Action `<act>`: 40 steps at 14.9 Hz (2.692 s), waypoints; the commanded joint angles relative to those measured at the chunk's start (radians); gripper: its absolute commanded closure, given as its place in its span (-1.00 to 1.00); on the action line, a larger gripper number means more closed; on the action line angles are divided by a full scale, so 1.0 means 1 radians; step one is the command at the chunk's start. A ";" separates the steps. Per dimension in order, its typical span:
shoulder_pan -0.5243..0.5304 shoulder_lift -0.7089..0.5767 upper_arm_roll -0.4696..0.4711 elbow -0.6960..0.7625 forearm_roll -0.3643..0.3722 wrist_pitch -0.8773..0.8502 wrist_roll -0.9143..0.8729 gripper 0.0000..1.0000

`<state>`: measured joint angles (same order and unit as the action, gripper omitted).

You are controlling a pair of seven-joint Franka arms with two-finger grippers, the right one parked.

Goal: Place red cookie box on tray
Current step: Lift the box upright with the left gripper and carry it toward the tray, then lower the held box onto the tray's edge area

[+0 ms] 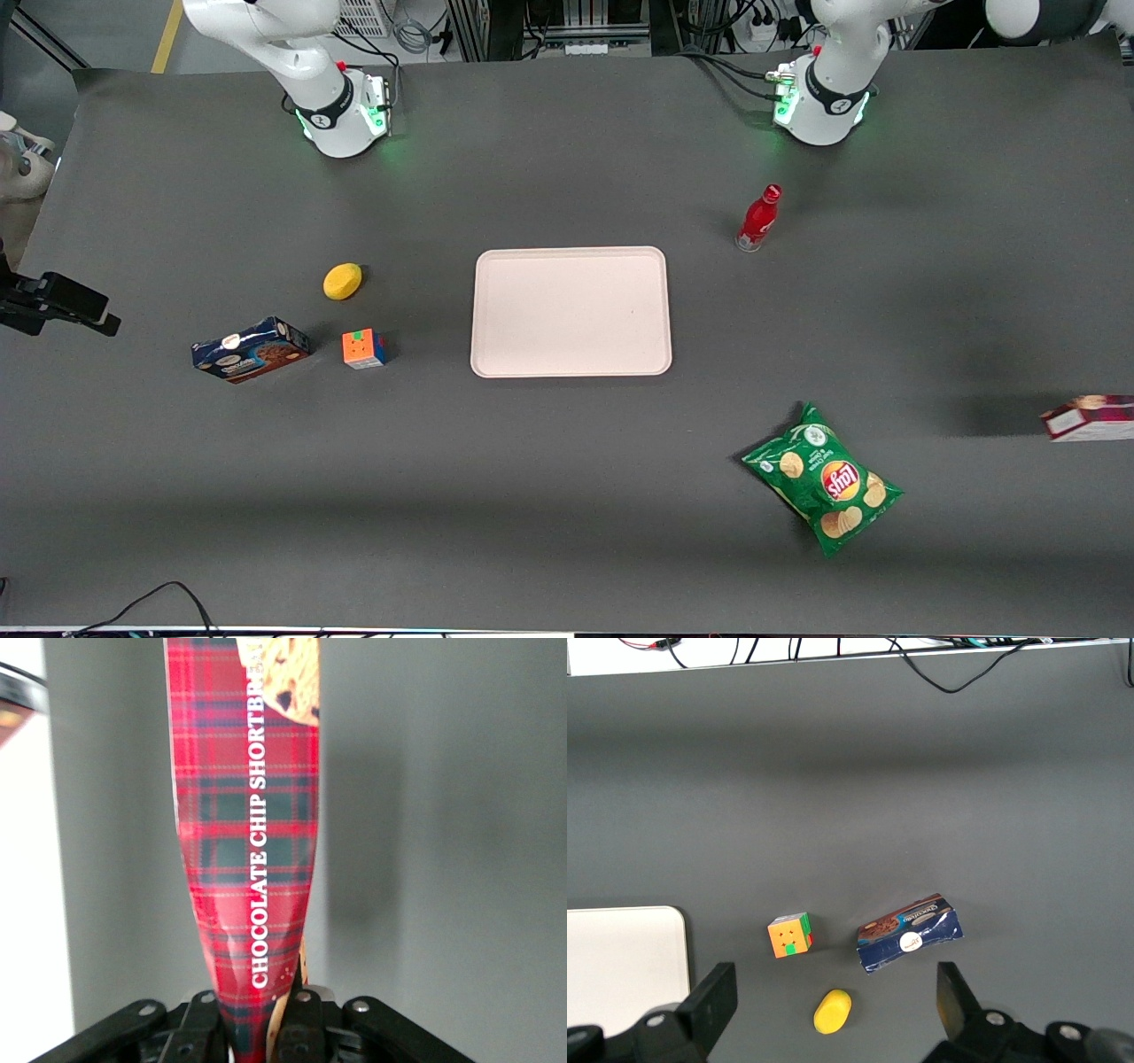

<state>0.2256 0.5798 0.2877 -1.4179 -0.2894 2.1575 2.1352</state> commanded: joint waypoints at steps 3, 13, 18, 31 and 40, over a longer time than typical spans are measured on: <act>-0.011 -0.049 0.010 0.163 0.056 -0.223 -0.130 0.65; -0.094 -0.140 -0.148 0.166 0.212 -0.384 -0.823 0.65; -0.098 -0.160 -0.343 0.160 0.311 -0.416 -1.255 0.65; -0.202 -0.138 -0.892 -0.015 0.461 -0.384 -2.698 0.64; -0.225 -0.153 -1.042 -0.383 0.589 -0.047 -3.149 0.64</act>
<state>0.0003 0.4537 -0.7312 -1.6860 0.2662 2.0044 -0.8796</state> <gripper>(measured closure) 0.789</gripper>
